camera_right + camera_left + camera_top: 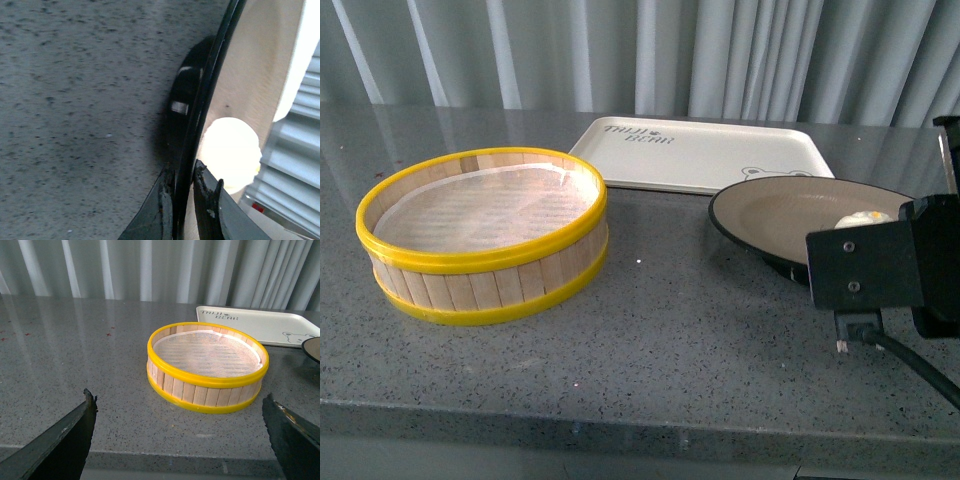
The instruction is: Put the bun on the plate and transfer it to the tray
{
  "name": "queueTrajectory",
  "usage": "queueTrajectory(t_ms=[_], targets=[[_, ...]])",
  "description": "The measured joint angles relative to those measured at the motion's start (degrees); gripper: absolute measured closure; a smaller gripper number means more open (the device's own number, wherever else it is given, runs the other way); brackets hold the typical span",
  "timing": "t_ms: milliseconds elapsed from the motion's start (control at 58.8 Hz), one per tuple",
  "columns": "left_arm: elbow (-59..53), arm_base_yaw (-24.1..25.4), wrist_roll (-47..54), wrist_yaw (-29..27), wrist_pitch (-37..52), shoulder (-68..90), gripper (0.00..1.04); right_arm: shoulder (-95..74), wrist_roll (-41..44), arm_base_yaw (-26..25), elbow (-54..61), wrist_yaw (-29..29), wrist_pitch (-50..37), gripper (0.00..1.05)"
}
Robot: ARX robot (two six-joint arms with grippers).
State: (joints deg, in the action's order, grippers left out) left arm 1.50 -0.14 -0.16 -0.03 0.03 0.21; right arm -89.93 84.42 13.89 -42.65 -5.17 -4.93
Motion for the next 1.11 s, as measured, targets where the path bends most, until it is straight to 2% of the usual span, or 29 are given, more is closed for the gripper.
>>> queueTrajectory(t_ms=[51, 442, 782, 1105], targets=[[0.0, 0.0, 0.0, 0.0, 0.0, 0.0, 0.07, 1.1, -0.1, 0.1, 0.6, -0.9, -1.5, 1.01], [0.0, 0.0, 0.0, 0.0, 0.0, 0.0, 0.07, 3.8, 4.4, 0.1, 7.8, -1.6, -12.0, 1.01], [0.0, 0.0, 0.0, 0.0, 0.0, 0.0, 0.07, 9.0, 4.2, 1.2, 11.2, -3.3, -14.8, 1.02], [0.0, 0.0, 0.0, 0.0, 0.0, 0.0, 0.07, 12.3, 7.0, -2.7, 11.5, -2.0, -18.4, 1.02]])
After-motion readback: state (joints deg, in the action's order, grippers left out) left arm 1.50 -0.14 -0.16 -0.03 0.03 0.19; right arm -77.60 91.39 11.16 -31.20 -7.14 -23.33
